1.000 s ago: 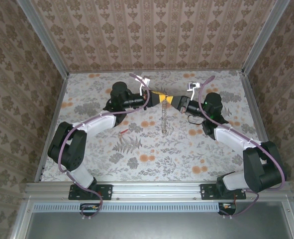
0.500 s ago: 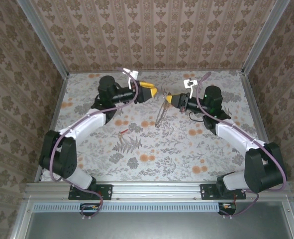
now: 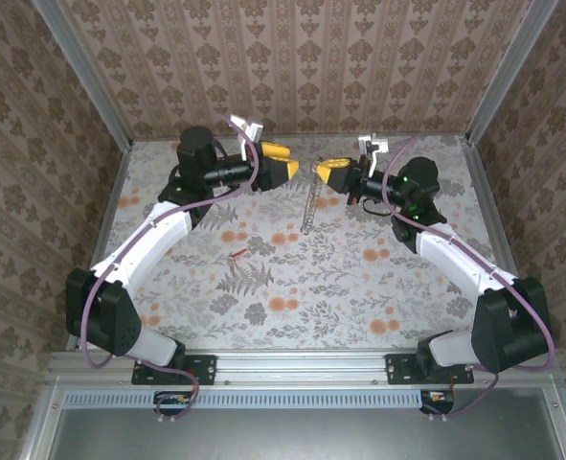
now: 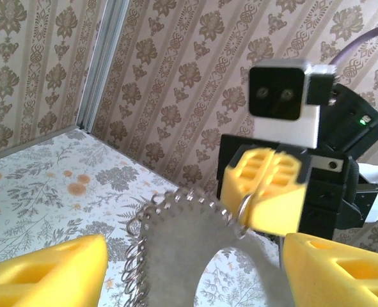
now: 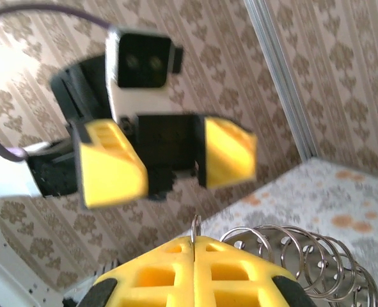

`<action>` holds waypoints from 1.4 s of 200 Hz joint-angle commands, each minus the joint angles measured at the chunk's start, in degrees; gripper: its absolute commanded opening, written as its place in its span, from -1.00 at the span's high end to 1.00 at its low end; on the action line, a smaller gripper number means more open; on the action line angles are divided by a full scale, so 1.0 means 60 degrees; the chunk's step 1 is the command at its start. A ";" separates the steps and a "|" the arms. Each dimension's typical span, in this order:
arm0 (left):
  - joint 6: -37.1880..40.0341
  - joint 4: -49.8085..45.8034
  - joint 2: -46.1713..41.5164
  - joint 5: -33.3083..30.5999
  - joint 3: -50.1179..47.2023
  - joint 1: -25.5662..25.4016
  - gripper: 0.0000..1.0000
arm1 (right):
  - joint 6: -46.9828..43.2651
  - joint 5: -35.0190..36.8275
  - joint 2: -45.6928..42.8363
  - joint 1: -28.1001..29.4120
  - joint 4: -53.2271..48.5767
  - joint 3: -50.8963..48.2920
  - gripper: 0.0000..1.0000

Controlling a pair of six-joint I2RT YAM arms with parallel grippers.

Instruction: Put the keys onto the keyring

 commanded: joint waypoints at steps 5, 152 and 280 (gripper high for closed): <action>-0.0546 0.0708 0.0036 -0.0163 0.0110 0.0062 -0.48 | 0.1188 0.0931 0.0188 0.0201 0.3014 -0.0023 1.00; -0.1213 0.1496 -0.0194 -0.1963 -0.0259 0.0194 -1.00 | 0.2198 0.2224 0.1096 0.0584 0.4954 0.0200 1.00; 0.0503 0.0233 -0.0815 -0.2314 0.0016 0.1082 -1.00 | -0.0259 -0.1570 0.0916 0.0687 -0.0039 0.1661 1.00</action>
